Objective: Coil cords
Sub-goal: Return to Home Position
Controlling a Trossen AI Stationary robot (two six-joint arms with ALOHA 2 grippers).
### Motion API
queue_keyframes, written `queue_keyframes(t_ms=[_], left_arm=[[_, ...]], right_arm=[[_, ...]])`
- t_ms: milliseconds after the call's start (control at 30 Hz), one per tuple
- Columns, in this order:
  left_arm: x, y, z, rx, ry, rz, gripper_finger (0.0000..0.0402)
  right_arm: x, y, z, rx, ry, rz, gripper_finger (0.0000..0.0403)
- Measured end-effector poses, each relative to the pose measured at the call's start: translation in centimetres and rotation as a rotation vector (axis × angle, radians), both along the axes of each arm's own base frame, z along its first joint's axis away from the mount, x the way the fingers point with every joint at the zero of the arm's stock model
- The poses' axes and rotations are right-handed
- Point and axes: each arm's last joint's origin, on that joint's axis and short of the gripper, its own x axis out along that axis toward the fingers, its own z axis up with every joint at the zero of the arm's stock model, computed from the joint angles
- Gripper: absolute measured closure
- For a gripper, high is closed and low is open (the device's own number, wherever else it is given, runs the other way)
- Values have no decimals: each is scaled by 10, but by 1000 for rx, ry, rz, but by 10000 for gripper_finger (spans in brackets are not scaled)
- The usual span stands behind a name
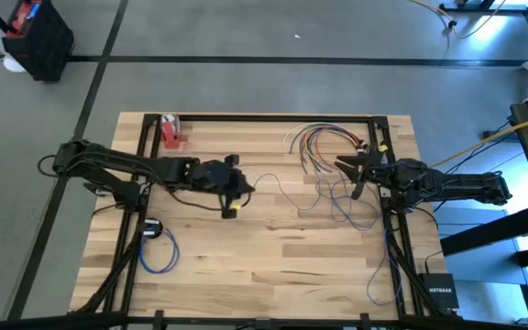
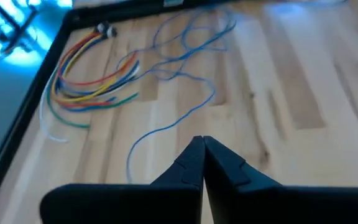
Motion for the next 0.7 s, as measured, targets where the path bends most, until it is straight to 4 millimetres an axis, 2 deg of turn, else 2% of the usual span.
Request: queue_keyframes(t_ms=[100,267,467,600,700], left_arm=[[-18,0,-7,-15,-79,-16,402],[-65,6,-20,-45,-274,8,402],[-110,11,-31,-93,-462,42,401],[-121,11,-40,-115,-483,53,402],[-123,11,-45,-113,-481,54,402]], right_arm=[[0,1,4,-26,-36,25,337],[1,1,6,-69,-38,37,395],[1,1,7,-103,-32,47,386],[1,1,6,-119,-19,52,397],[1,3,5,-157,1,131,396]])
